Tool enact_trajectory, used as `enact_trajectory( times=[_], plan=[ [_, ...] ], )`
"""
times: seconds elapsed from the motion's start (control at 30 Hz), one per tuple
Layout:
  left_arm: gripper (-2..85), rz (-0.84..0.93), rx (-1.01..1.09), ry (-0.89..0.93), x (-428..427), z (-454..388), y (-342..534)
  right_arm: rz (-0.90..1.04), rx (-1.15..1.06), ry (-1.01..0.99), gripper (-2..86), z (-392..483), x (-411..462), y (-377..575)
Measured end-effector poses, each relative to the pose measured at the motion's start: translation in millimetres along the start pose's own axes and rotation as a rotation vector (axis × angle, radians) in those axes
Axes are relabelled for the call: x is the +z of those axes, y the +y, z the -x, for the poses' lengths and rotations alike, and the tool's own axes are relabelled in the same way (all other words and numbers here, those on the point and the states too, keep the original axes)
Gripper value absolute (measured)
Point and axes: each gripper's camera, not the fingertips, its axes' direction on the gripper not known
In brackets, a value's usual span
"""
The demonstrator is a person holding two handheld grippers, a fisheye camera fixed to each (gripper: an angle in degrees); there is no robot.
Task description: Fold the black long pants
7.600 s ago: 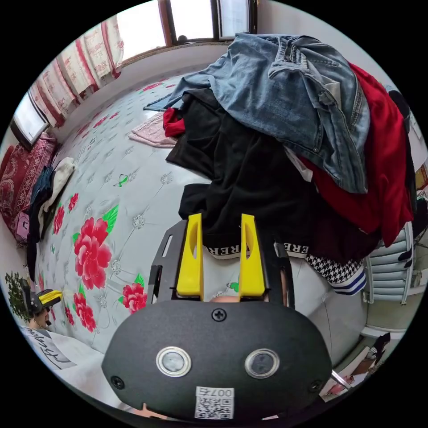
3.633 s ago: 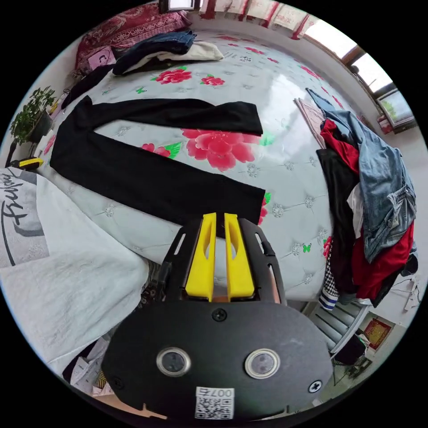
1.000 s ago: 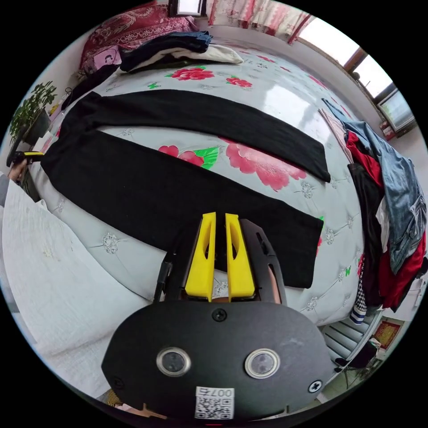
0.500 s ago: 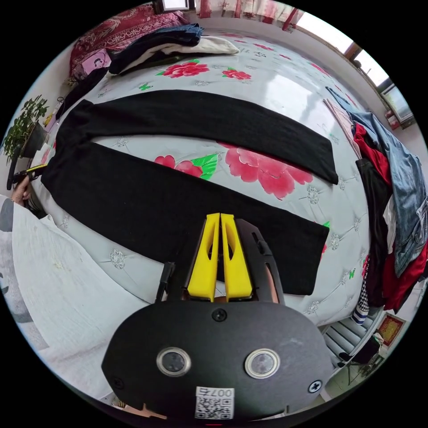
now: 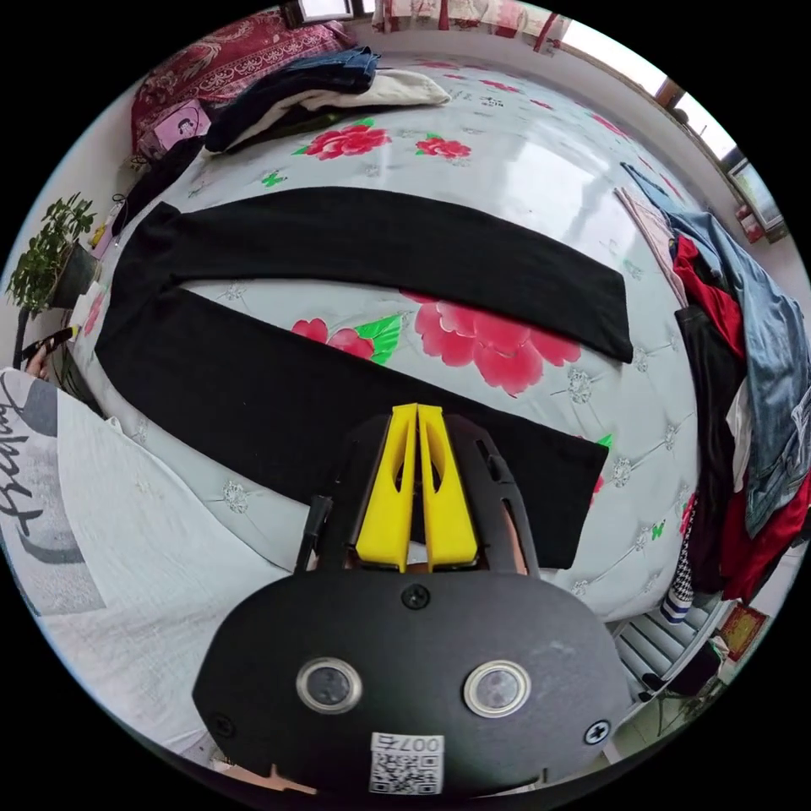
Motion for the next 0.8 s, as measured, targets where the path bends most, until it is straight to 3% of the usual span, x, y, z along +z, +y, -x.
enact_trajectory(
  times=[0.23,0.37,0.43,0.57,0.63,0.8],
  plan=[
    [7.9,-0.095,0.3,0.155,12,-86,-134,-0.107,-0.067,-0.005,-0.2,6,-12,-74],
    [8.5,0.03,0.409,0.178,51,-139,-185,-0.081,-0.101,0.011,0.0,13,5,-113],
    [7.1,0.133,0.469,0.152,76,-165,-194,-0.067,-0.093,0.022,0.3,12,11,-124],
    [0.0,0.099,0.558,0.068,76,-180,-174,-0.041,-0.009,0.049,2.0,-9,22,-136],
    [-0.6,0.059,0.474,0.066,66,-159,-161,0.031,0.025,0.043,2.8,-21,38,-133],
    [-0.9,-0.217,0.202,-0.02,-2,-95,-112,-0.118,0.049,-0.017,4.6,-32,32,-109]
  ],
)
